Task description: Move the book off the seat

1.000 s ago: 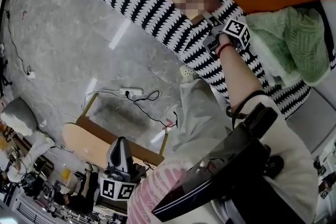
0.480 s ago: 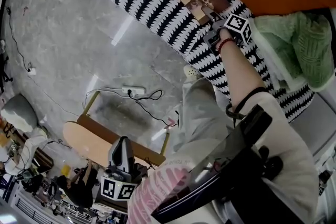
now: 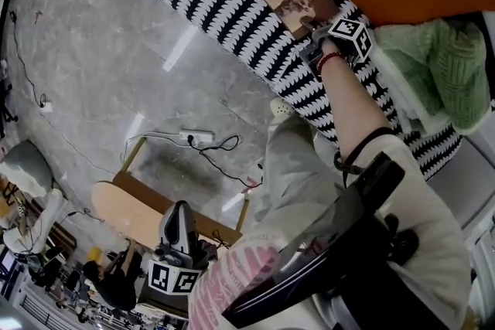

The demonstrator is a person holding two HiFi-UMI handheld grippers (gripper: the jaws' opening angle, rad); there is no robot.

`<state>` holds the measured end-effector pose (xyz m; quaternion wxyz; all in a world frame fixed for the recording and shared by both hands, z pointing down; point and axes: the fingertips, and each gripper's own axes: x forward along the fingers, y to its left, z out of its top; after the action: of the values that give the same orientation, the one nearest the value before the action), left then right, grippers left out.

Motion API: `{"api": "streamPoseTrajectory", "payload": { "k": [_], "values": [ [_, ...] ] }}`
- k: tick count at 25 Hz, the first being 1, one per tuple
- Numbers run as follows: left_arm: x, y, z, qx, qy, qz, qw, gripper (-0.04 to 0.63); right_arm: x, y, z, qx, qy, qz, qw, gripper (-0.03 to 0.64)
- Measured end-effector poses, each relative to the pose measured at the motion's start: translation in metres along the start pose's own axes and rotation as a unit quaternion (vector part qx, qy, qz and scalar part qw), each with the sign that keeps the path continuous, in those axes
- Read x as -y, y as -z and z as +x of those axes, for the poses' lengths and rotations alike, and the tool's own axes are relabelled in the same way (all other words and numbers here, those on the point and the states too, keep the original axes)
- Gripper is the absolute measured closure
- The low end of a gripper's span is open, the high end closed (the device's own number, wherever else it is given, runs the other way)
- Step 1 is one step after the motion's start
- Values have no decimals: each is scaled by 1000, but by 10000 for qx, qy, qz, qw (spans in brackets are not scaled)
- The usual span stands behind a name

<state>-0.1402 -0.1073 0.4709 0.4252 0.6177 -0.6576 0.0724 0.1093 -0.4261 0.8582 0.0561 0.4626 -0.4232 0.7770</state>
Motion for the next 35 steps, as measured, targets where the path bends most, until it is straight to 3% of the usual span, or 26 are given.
{"api": "streamPoseTrajectory", "payload": {
  "k": [4,15,35],
  "values": [
    [5,6,-6,114,81,-44,9999,589,3,4,-16,86,-5,7,10000,420],
    [1,28,-33,485,346,-10,9982,589,28,31,-71,302,-538,653,9960,459],
    [11,33,-88,989,682,347,9922,589,-11,72,-150,255,-1856,251,9820,474]
  ]
}}
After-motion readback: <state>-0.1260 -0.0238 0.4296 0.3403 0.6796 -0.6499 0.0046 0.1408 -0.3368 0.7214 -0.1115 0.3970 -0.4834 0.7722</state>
